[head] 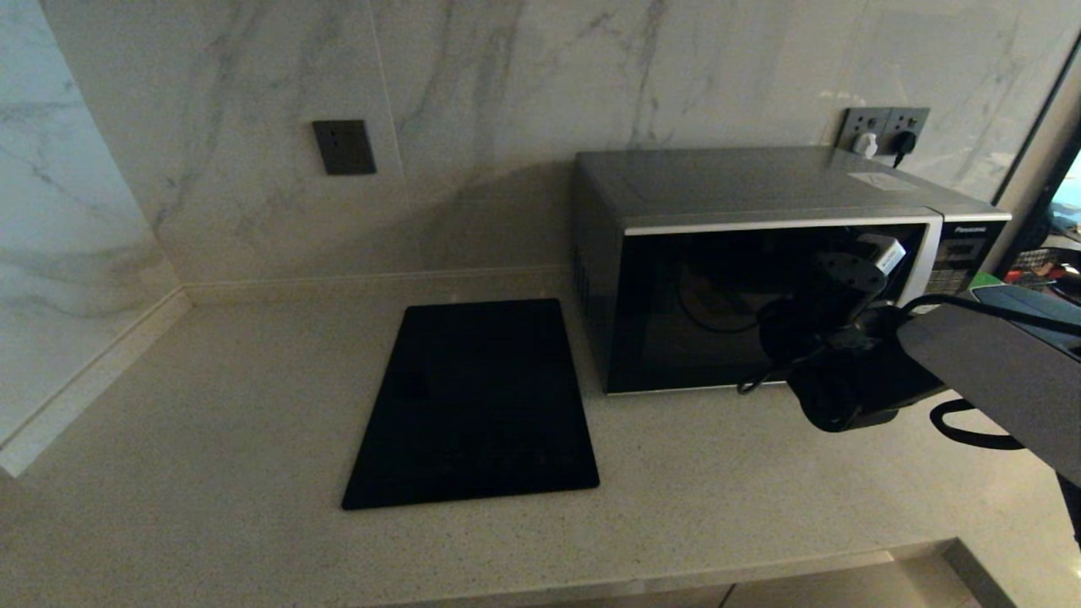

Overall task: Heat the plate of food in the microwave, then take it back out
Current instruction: Open the microwave oven

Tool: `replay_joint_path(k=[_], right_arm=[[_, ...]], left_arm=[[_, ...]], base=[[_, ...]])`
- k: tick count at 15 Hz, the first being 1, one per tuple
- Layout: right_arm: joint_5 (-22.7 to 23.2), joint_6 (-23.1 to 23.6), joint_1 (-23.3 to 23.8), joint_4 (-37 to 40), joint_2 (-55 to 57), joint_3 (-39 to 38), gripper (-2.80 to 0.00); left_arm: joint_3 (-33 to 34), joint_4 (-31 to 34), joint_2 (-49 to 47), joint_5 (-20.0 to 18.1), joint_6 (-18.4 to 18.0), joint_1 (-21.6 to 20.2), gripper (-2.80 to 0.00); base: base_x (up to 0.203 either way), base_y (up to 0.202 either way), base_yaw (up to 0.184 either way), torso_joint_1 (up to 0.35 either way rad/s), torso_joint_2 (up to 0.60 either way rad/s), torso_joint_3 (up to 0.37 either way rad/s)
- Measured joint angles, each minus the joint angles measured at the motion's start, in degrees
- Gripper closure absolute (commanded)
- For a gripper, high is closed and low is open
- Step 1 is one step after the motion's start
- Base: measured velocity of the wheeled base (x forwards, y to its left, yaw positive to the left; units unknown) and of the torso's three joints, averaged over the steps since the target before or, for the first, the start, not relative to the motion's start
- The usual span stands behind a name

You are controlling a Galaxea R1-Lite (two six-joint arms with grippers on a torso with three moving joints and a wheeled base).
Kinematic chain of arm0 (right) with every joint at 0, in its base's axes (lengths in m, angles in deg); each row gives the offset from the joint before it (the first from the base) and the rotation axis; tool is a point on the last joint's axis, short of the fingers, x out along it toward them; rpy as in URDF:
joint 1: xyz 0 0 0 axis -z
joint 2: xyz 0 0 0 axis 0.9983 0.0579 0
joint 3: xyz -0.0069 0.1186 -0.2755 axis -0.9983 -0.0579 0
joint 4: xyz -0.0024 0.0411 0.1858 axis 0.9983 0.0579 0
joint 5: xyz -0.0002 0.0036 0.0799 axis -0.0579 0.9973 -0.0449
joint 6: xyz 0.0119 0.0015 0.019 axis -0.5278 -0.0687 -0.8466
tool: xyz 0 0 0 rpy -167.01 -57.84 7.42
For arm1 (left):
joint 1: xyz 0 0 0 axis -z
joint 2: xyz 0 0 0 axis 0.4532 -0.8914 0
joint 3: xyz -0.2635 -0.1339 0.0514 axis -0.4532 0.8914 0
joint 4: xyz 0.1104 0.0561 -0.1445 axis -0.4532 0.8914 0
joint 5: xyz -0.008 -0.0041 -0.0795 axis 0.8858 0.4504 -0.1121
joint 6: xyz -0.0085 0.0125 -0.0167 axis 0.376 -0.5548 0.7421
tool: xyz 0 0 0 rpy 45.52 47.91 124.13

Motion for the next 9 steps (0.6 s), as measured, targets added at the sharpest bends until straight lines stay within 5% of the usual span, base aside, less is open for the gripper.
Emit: replay_joint_path(k=[9], right_arm=[[-0.07,-0.02,0.21,-2.75,-1.58,-4.09,0.0]], left_arm=[[0.0,0.0,0.0,0.0,0.0,0.0,0.0]], base=[[0.0,0.0,0.0,0.0,0.0,0.0]])
